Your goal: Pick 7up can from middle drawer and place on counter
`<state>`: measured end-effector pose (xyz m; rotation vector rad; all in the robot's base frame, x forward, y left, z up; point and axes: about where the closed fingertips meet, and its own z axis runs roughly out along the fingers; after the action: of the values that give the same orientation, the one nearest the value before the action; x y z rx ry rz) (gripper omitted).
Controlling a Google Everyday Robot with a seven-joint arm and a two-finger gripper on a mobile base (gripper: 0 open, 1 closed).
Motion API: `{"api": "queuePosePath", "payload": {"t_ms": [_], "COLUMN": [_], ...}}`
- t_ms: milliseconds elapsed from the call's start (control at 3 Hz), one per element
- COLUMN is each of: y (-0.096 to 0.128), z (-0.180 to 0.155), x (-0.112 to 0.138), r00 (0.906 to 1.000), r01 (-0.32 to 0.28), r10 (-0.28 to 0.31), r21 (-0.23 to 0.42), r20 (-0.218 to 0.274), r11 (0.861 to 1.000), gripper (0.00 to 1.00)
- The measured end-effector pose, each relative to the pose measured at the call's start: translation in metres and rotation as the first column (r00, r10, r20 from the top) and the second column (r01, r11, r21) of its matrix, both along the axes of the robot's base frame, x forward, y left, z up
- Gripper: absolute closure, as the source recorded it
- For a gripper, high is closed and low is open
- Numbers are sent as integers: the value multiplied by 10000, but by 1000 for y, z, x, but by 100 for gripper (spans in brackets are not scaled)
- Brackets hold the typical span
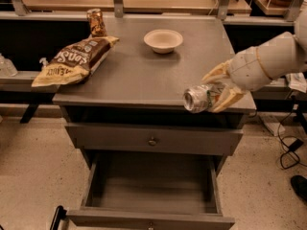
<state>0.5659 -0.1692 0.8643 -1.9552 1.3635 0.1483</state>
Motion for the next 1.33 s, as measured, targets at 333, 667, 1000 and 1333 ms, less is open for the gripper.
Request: {"api": "queuePosePath", "payload": {"t_ms": [333, 667, 1000, 1333], "y": [33, 47, 45, 42], "z": [3, 5, 0, -7], "x": [30, 60, 89, 107], "r00": [9978, 9972, 9996, 9964], "r01": [-656, -749, -207, 566], "r10": [658, 750, 185, -627], "r21": [-291, -666, -1014, -1032], "r20": [56, -6, -230, -576], "r11": [9974, 9950, 9946, 9931], "gripper": [100, 100, 100, 99]}}
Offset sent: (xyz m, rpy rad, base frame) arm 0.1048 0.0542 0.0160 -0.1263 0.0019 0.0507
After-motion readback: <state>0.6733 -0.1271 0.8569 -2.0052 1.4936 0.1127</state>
